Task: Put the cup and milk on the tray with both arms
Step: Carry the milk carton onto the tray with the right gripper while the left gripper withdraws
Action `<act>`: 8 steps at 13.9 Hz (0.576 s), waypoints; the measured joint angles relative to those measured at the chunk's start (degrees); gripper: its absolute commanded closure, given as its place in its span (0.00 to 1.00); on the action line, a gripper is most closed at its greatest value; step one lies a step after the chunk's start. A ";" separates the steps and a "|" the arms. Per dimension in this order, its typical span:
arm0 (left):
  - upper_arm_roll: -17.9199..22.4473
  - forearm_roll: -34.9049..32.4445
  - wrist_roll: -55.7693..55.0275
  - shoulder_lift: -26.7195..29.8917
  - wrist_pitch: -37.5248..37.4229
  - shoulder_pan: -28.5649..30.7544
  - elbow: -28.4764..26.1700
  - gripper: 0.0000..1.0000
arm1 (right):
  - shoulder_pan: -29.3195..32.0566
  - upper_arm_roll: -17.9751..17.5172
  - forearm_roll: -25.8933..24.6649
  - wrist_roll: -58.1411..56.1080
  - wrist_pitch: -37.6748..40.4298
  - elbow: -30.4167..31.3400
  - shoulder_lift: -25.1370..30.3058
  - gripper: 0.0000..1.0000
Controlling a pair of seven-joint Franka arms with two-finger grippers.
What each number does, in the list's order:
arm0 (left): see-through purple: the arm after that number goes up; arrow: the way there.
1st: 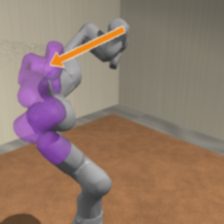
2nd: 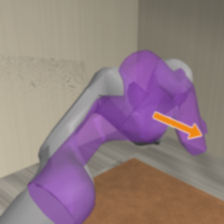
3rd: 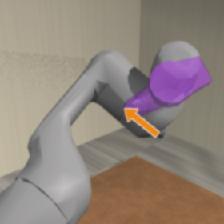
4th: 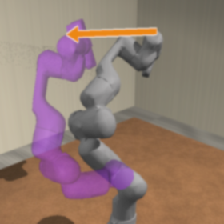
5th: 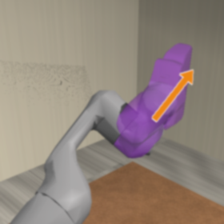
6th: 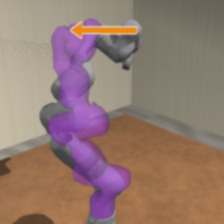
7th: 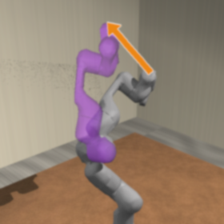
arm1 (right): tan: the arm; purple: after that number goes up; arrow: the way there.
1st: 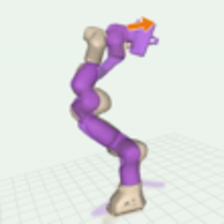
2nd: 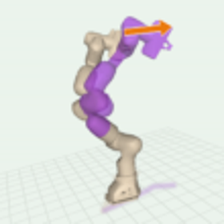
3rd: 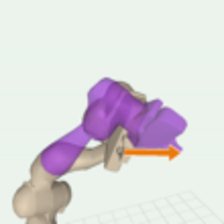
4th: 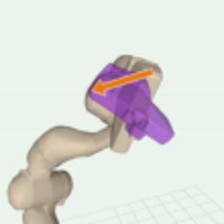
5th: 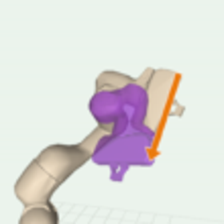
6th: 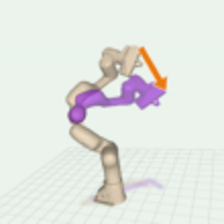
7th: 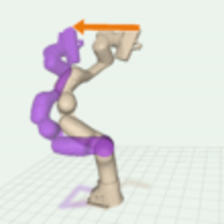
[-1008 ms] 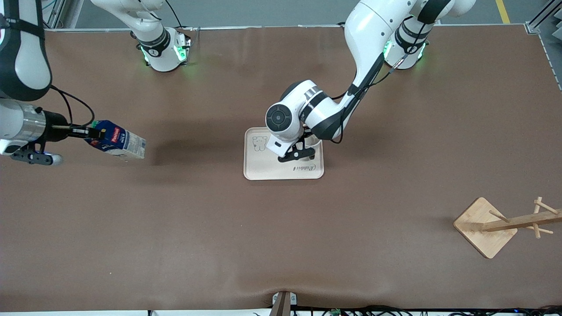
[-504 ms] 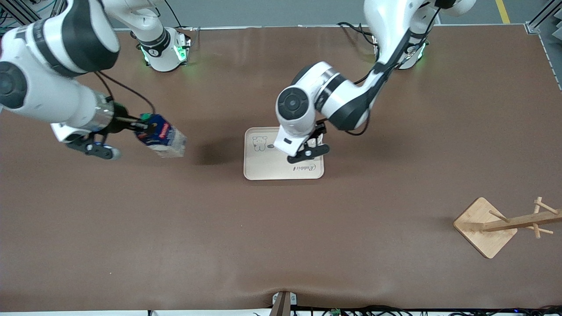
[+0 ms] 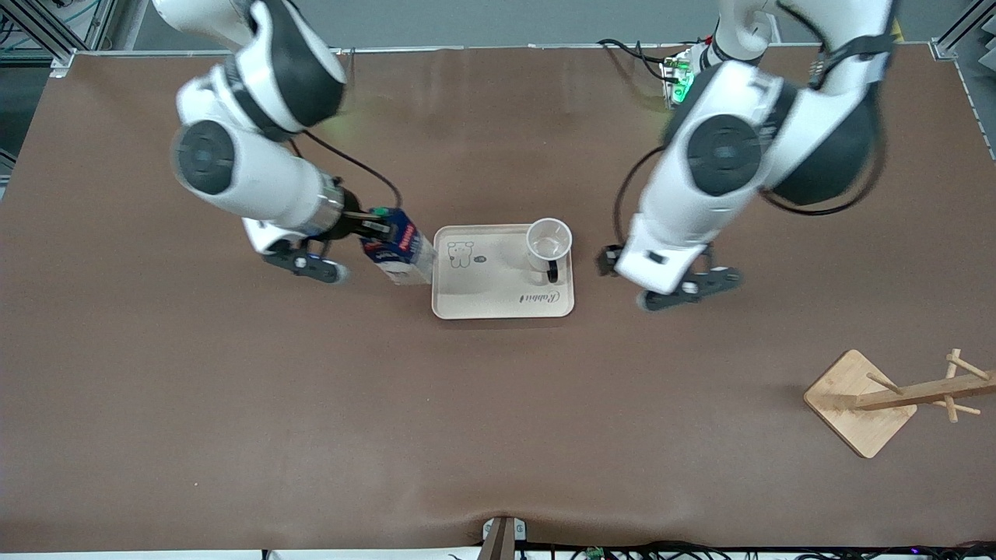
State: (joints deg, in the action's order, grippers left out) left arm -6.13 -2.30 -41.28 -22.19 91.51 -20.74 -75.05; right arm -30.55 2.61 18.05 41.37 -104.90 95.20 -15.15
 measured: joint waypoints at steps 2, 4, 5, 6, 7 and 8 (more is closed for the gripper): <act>-0.03 -3.63 6.05 2.37 -0.35 4.88 0.01 0.00 | -4.20 -0.01 0.02 3.23 -4.57 -0.04 -3.39 1.00; -0.01 -6.05 12.49 4.18 -0.61 8.17 0.01 0.00 | -6.59 0.02 0.02 5.75 -6.60 -0.11 -5.19 1.00; -0.02 -6.41 15.23 4.81 -0.65 9.42 0.00 0.00 | -6.92 0.05 0.02 5.98 -6.70 -0.12 -5.47 1.00; -0.05 -6.46 17.85 5.34 -0.68 10.82 -0.01 0.00 | -6.96 0.12 0.01 6.02 -6.68 -0.12 -5.57 0.93; -0.08 -6.47 20.39 5.83 -0.68 12.58 -0.01 0.00 | -6.95 0.31 0.00 6.03 -6.60 -0.11 -5.66 0.92; -0.09 -6.47 22.54 6.29 -0.68 14.45 0.00 0.00 | -6.95 0.43 0.00 6.03 -6.66 -0.08 -5.91 0.92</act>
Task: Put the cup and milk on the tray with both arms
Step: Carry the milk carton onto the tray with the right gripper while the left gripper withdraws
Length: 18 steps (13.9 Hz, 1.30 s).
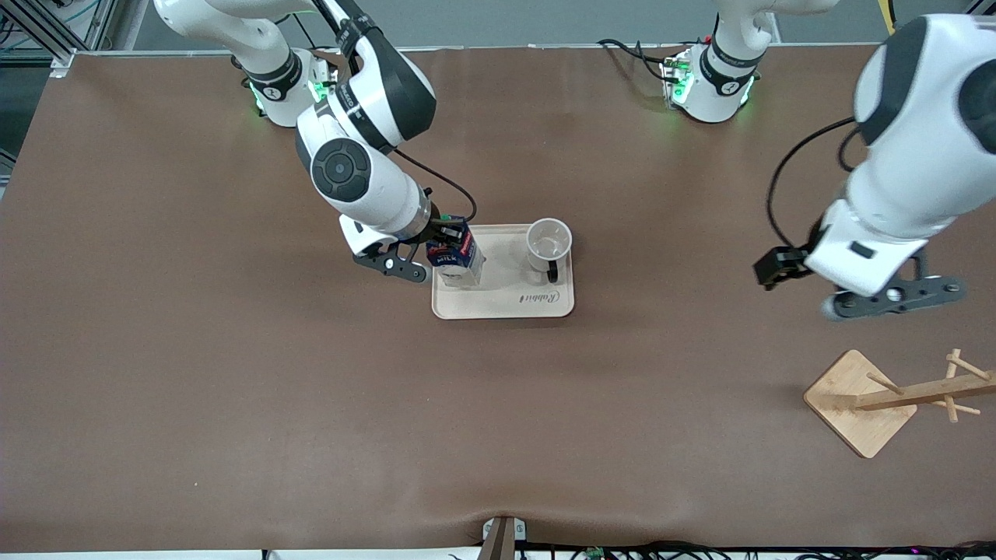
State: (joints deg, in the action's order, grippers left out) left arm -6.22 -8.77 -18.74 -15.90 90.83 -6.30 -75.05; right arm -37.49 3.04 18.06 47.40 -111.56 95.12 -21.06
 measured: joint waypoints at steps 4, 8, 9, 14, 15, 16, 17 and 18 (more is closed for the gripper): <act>-0.10 0.13 2.82 1.93 -0.11 6.05 0.00 0.00 | -0.72 -0.02 0.00 0.03 -0.92 0.04 -1.73 0.08; -0.15 4.93 3.78 3.08 -2.94 9.90 0.01 0.00 | -1.59 -0.02 -0.03 0.32 -1.56 0.11 -3.02 0.00; -0.16 5.19 3.93 3.67 -4.36 10.01 0.00 0.00 | -1.67 -0.02 -0.04 0.35 -1.60 0.11 -3.16 0.00; -0.74 5.44 7.74 6.12 -10.05 9.97 -0.13 0.00 | -1.70 0.01 -0.06 0.40 -1.58 0.04 -3.20 0.00; -0.74 5.45 9.02 7.02 -10.38 9.96 -0.57 0.00 | -1.74 -0.01 -0.04 0.69 -1.41 -0.09 -3.17 0.00; -0.74 5.45 9.75 8.04 -10.42 9.96 -1.34 0.00 | -1.87 -0.04 -0.04 1.83 -0.87 -0.48 -3.10 0.00; -0.74 5.45 10.09 9.14 -10.39 9.94 -2.48 0.00 | -2.00 -0.05 -0.04 3.37 0.40 -1.47 -2.99 0.00; -0.74 5.46 10.28 10.46 -10.08 9.82 -4.10 0.00 | -2.01 0.01 -0.04 4.47 2.69 -3.18 -2.82 0.00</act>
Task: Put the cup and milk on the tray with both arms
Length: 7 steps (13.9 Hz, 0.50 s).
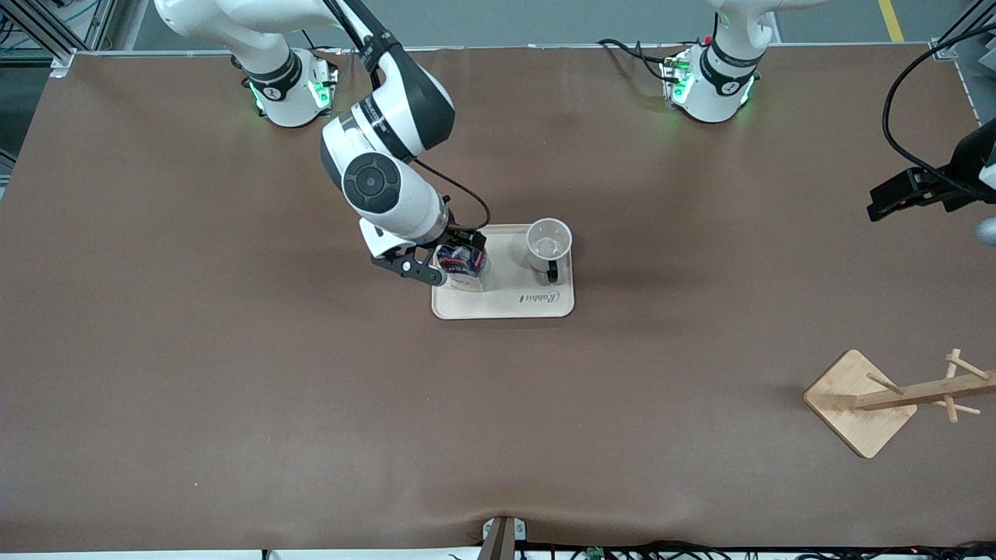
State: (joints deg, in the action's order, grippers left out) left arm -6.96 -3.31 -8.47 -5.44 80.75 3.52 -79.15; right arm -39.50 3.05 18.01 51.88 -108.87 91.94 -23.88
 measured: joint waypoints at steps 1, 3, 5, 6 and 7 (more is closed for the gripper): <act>-0.01 0.05 0.02 1.57 0.91 -0.27 -2.05 0.00 | 0.07 0.29 0.00 0.61 3.88 -2.57 0.27 0.00; -0.05 0.09 0.02 5.30 3.18 -1.15 -6.93 0.00 | 1.48 1.08 0.00 0.96 14.42 -9.57 1.20 0.00; -0.17 0.38 -0.02 7.78 3.63 -1.87 -10.03 0.00 | 5.06 1.24 0.03 0.69 21.36 -15.86 2.13 0.00; -0.20 0.97 -0.02 8.31 3.77 -2.00 -10.72 0.00 | 6.73 1.26 0.23 0.50 22.87 -17.67 2.47 0.00; -0.22 1.49 -0.02 8.46 3.98 -2.00 -11.05 0.00 | 7.99 1.28 0.74 0.46 23.57 -18.72 2.61 0.00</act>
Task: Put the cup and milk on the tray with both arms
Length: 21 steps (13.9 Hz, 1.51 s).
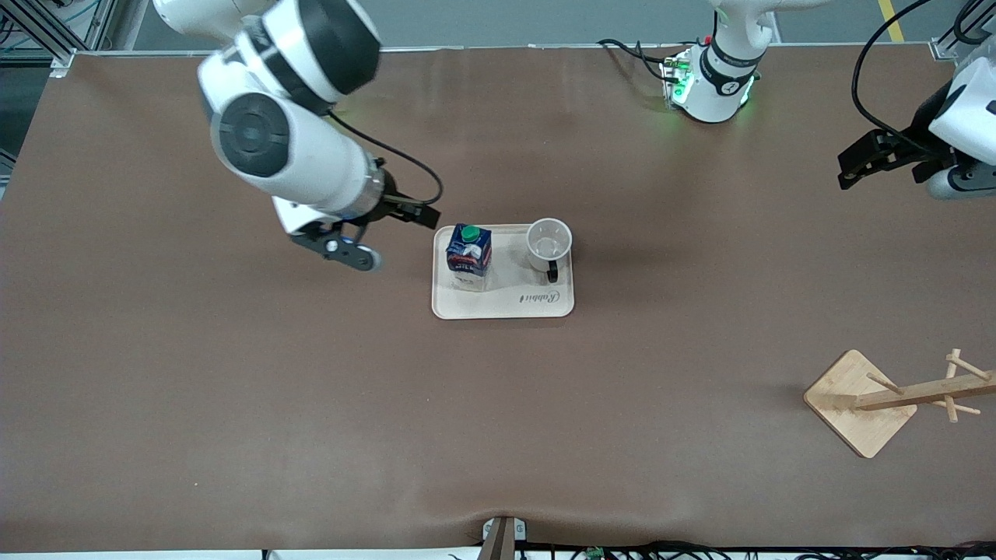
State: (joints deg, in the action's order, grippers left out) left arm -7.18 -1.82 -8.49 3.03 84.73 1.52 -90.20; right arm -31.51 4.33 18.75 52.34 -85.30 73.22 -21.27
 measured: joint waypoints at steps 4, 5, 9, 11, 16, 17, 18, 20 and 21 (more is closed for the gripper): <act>0.01 0.44 0.02 -0.05 0.61 0.13 -0.25 0.00 | 1.06 0.23 -4.84 0.16 1.37 -2.79 1.43 0.00; 0.01 0.45 0.03 -0.07 0.79 0.11 -0.24 0.00 | 1.75 0.52 -5.96 -0.01 1.80 -3.21 2.78 0.00; -0.04 0.51 0.03 -0.52 1.30 0.00 0.40 0.00 | 12.73 2.17 -7.30 -21.54 8.14 -1.00 9.90 0.00; -0.26 0.65 0.03 -0.59 1.30 -0.09 0.40 0.00 | 18.36 2.53 -10.10 -32.09 7.64 2.97 12.47 0.00; -1.01 0.68 0.01 -0.73 1.30 -0.13 0.41 0.00 | 23.16 2.60 -14.58 -50.47 -1.90 22.33 23.01 0.00; -1.00 0.68 0.01 -0.76 1.30 -0.09 0.42 0.00 | 24.85 2.62 -14.69 -55.26 -1.60 24.65 24.48 0.00; -0.99 0.68 0.01 -0.80 1.30 -0.05 0.42 0.00 | 26.81 2.64 -14.73 -59.67 -0.93 25.89 25.37 0.00; -0.97 0.68 0.01 -0.88 1.30 0.02 0.45 0.00 | 30.76 2.67 -14.73 -64.09 -0.03 24.89 26.01 0.00; -0.96 0.68 0.01 -0.94 1.30 0.04 0.53 0.00 | 31.80 2.66 -14.73 -64.92 0.99 23.06 26.24 0.00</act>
State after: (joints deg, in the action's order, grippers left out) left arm -8.14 -1.15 -8.47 2.09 86.03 1.56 -89.67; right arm 0.29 6.99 4.02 -12.58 -84.31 96.28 4.97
